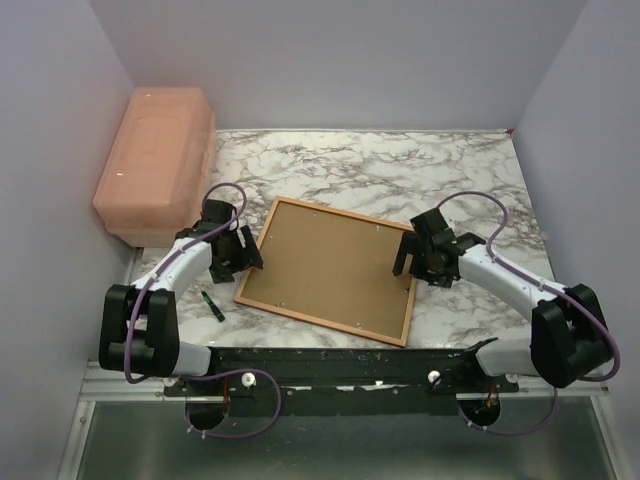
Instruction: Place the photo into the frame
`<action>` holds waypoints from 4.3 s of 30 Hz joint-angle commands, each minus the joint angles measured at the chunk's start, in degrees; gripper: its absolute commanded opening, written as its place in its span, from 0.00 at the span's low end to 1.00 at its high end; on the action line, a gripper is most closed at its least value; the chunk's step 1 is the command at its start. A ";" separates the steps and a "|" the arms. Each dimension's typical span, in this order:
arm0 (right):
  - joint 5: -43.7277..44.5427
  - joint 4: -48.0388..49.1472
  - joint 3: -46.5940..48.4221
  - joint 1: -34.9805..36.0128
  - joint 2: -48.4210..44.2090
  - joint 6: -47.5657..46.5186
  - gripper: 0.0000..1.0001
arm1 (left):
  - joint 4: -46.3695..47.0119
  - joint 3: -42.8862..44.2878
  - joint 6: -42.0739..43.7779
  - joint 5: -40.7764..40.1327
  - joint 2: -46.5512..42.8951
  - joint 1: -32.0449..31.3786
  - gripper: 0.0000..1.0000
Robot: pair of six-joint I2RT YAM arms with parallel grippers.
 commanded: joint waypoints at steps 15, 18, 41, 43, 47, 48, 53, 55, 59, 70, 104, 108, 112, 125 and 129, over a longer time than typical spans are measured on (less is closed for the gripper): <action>-17.92 6.22 4.00 -0.19 9.88 -1.20 1.00 | 12.64 -17.86 -8.14 17.08 -8.98 -7.68 0.79; -17.64 5.94 6.11 -0.24 11.19 -1.87 1.00 | 13.84 -21.68 -12.99 16.02 -14.66 -13.12 0.79; -1.24 3.09 0.16 -3.11 3.12 1.77 0.91 | 12.76 -31.79 -21.46 10.65 -31.08 -24.31 0.79; -3.39 4.48 -1.14 -5.53 2.48 0.91 0.86 | 13.10 -31.81 -21.57 10.53 -30.79 -24.82 0.79; -5.78 5.05 -2.04 -8.38 2.28 0.41 0.68 | 13.37 -31.65 -21.62 10.01 -29.80 -25.43 0.79; -5.88 5.08 -2.22 -8.68 2.18 0.47 0.66 | 13.46 -31.65 -21.65 10.04 -29.57 -25.50 0.79; -6.41 4.97 -2.93 -9.49 1.53 0.31 0.47 | 13.61 -31.57 -21.57 9.76 -29.41 -25.79 0.79; -6.36 4.67 -3.06 -9.59 1.39 0.31 0.32 | 13.64 -31.65 -21.63 9.64 -29.36 -25.86 0.79; -5.32 4.14 -3.33 -9.77 1.22 0.34 0.14 | 13.73 -31.74 -21.68 9.47 -29.33 -25.99 0.79; -5.38 3.89 -2.27 -9.77 2.68 -1.56 0.05 | 13.14 -31.21 -21.74 8.96 -29.47 -26.77 0.79; -14.39 5.25 -6.61 -9.87 -2.57 -1.96 0.95 | 6.21 -0.60 -3.43 -6.43 1.94 -13.32 0.77; -14.91 5.40 -6.47 -9.85 -1.76 -2.19 0.94 | 6.46 2.49 -2.52 -8.39 6.97 -13.23 0.71; -15.54 6.08 -7.12 -9.85 -1.38 -2.19 0.94 | 5.13 5.44 -1.89 -11.71 8.97 -13.45 0.67; -13.52 5.33 -5.82 -9.88 -0.85 -1.53 0.94 | 1.02 11.47 0.63 -12.68 14.43 -15.56 0.64; -11.65 3.72 -2.71 -9.86 -1.25 -1.71 0.95 | 3.75 9.53 -1.07 -5.82 12.83 -17.15 0.64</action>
